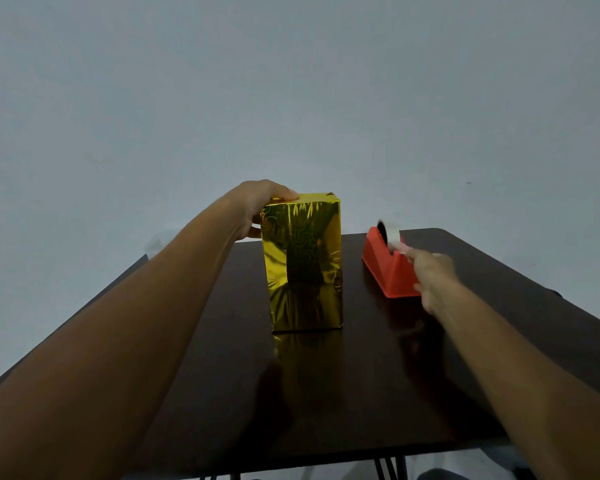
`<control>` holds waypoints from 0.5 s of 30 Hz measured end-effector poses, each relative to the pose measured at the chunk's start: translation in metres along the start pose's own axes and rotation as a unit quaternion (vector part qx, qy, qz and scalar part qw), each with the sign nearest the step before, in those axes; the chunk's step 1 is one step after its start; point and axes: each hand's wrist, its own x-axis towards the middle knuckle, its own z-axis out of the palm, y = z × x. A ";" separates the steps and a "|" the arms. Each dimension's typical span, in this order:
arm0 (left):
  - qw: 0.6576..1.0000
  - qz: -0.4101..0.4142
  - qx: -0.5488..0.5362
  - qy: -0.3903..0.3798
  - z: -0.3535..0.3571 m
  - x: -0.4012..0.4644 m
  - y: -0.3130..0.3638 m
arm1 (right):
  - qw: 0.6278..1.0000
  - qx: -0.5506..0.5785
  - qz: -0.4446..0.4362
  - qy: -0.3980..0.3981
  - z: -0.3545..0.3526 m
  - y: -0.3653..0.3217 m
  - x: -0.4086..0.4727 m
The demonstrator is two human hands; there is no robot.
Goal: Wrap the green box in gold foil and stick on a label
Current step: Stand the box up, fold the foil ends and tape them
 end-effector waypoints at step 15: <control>1.000 0.004 -0.005 0.009 -0.003 -0.005 0.002 | 0.932 -0.031 -0.360 0.000 0.022 -0.035 -0.072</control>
